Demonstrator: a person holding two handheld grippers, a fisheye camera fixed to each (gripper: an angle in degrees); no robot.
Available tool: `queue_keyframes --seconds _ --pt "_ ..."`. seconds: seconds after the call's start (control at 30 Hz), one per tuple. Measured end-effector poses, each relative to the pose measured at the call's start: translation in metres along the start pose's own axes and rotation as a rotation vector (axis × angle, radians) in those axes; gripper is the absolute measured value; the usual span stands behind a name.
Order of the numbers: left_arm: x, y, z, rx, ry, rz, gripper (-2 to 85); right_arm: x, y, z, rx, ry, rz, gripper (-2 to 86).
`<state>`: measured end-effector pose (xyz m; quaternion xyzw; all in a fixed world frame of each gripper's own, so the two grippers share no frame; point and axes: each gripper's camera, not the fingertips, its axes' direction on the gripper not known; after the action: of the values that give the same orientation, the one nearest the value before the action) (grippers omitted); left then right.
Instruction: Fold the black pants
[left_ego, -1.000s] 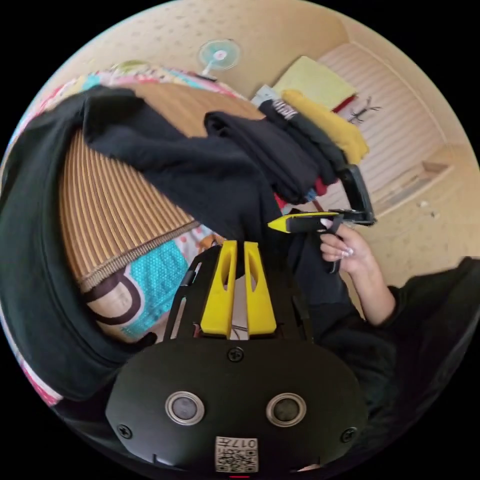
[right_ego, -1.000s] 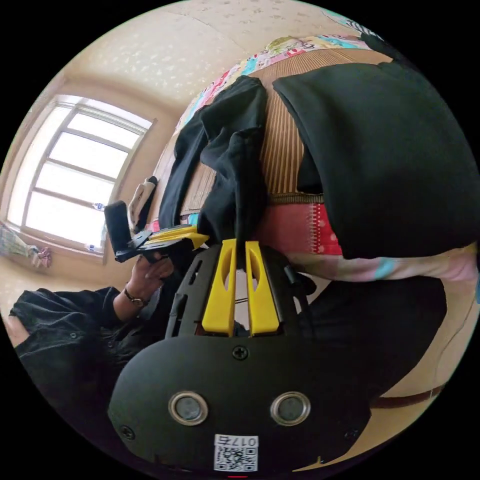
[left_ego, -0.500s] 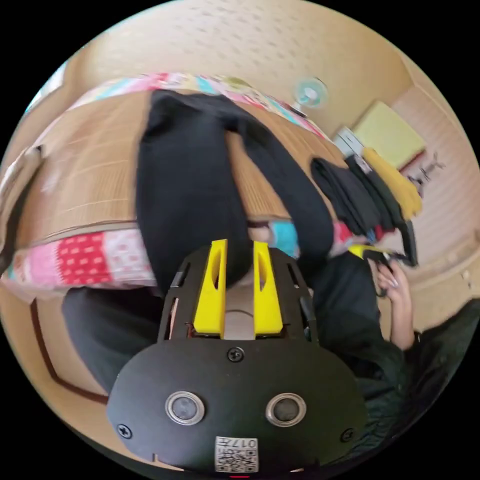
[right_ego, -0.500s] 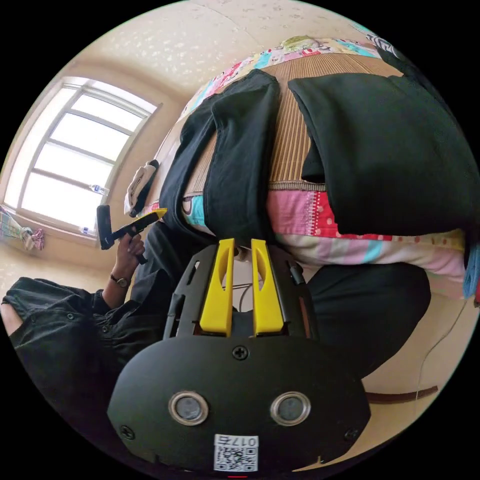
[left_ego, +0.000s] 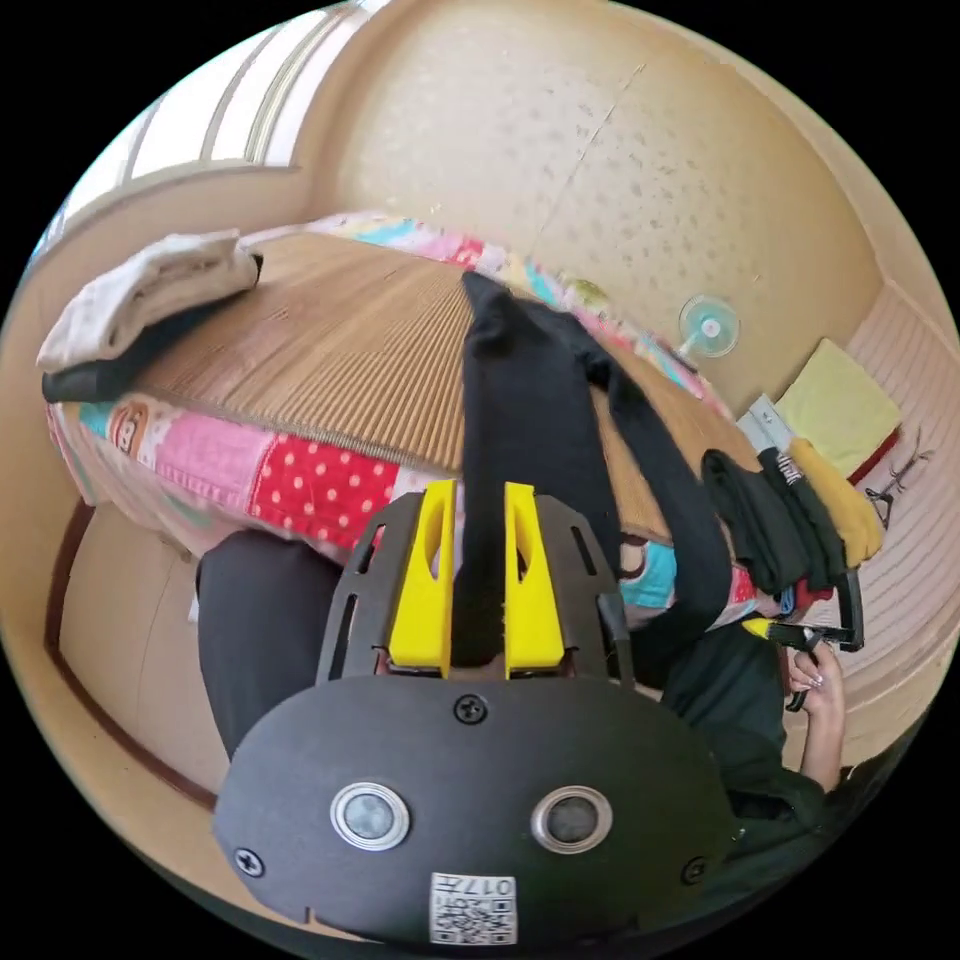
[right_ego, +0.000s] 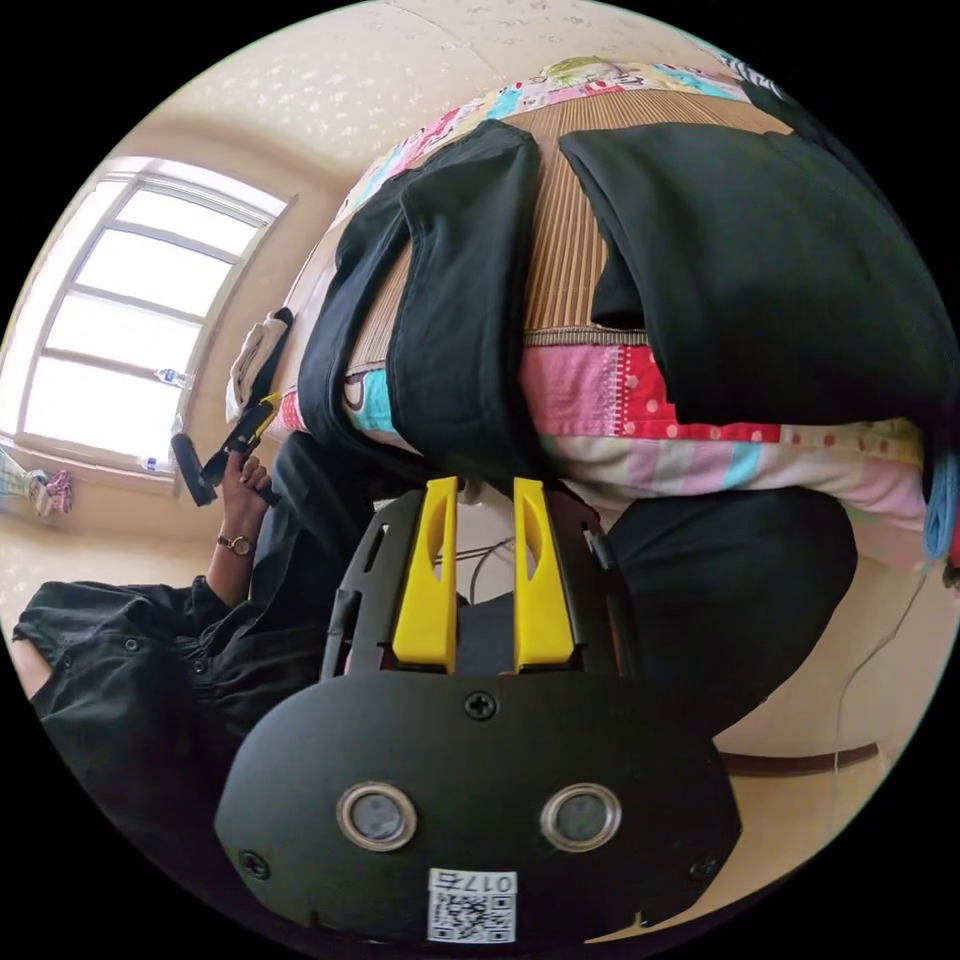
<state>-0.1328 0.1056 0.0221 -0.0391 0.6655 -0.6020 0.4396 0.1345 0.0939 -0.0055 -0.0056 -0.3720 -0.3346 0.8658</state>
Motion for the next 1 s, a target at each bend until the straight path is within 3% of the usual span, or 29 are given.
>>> queue_keyframes --seconds 0.13,0.2,0.33,0.53,0.73,0.87,1.0 --pt "-0.026 -0.013 0.003 -0.071 0.166 -0.010 9.4 -0.004 -0.009 -0.012 0.026 0.017 -0.037 9.9" --pt "-0.007 -0.008 0.006 -0.156 0.287 0.084 3.3 -0.005 -0.012 -0.018 0.042 0.066 -0.048 10.2" --pt "0.027 0.010 0.003 -0.199 0.146 0.262 -0.6 0.007 -0.019 -0.015 0.052 0.091 -0.040 10.1" --pt "0.012 0.027 -0.003 -0.241 0.364 0.276 -0.9 0.029 -0.031 0.007 -0.033 0.122 -0.040 10.4" --pt "0.029 0.055 -0.034 -0.108 0.091 0.400 -0.9 0.062 -0.030 0.017 -0.087 0.068 0.004 9.1" --pt "0.032 0.064 -0.056 -0.072 0.149 0.440 -0.7 0.076 -0.017 -0.001 -0.139 -0.156 0.023 4.3" --pt "0.050 0.079 -0.070 -0.042 -0.029 0.456 -0.7 0.084 -0.003 -0.050 -0.050 -0.484 -0.009 3.3"
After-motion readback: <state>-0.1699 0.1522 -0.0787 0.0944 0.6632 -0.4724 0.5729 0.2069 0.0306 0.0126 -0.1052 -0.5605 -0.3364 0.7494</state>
